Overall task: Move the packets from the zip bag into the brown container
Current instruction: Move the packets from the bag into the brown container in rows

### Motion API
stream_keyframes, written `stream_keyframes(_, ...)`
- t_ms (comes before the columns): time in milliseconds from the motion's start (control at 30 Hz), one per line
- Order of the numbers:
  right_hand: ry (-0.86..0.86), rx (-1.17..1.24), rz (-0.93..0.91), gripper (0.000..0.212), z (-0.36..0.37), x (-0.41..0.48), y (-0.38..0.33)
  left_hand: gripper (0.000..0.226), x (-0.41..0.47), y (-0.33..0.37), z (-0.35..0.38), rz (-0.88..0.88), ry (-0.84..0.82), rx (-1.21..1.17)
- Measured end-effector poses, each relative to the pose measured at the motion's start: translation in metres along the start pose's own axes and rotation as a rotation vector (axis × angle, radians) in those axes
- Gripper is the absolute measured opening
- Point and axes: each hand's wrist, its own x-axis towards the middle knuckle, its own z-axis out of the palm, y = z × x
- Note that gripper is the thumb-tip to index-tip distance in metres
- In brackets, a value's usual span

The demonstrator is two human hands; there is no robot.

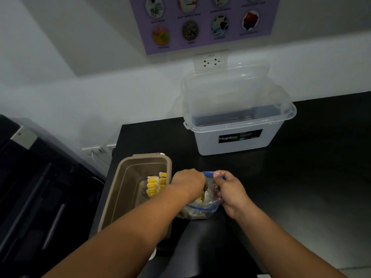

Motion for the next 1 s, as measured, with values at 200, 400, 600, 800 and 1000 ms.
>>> stream_keyframes(200,-0.004,0.002,0.0,0.014,0.0,0.001,0.0,0.02,-0.001,-0.004,-0.008,-0.019,-0.002,-0.094)
stream_keyframes(400,0.007,0.019,-0.016,0.015,0.003,-0.001,-0.003,0.017,-0.025,-0.018,-0.026,0.022,0.187,-0.228)
stream_keyframes(600,0.025,0.011,-0.014,0.013,0.009,0.003,-0.005,0.013,-0.058,-0.046,-0.038,0.009,0.387,-0.41)
stream_keyframes(800,-0.002,-0.015,-0.025,0.014,0.012,0.003,-0.006,0.009,-0.101,-0.099,-0.037,-0.142,0.668,-0.46)
stream_keyframes(1000,0.016,-0.04,-0.028,0.014,0.018,0.004,-0.01,0.005,-0.113,-0.131,-0.012,-0.255,0.463,-0.301)
